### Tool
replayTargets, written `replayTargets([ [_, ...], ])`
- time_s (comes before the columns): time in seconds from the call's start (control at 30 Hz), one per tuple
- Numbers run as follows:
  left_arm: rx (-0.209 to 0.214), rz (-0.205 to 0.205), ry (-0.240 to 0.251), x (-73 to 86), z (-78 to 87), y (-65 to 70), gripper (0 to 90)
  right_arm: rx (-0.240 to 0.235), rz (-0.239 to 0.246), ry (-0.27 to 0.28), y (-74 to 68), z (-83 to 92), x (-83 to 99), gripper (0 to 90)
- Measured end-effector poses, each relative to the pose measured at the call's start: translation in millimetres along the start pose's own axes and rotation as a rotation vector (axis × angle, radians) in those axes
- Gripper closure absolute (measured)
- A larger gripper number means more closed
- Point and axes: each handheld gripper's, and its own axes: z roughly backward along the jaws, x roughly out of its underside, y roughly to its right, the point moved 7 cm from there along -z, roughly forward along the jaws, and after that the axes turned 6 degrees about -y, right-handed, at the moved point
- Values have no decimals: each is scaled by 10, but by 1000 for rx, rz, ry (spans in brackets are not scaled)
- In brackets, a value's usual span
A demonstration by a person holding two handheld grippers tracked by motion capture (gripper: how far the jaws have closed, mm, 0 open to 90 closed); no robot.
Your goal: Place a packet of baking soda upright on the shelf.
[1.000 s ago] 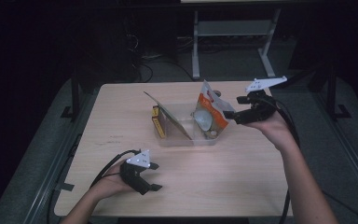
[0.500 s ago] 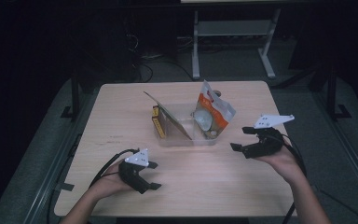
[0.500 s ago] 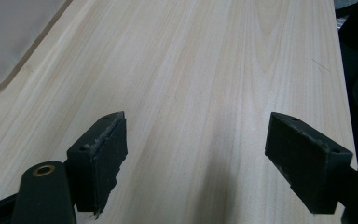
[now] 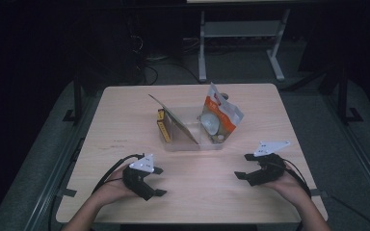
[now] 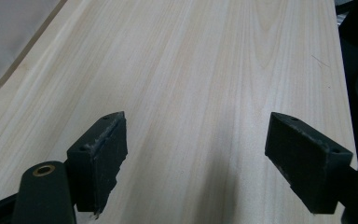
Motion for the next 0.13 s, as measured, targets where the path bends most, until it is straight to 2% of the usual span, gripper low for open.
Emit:
replayTargets([
  [0.13,-1,-1,-1,-1,0,-7,204,-1,1,4,-9,-2,-3,205],
])
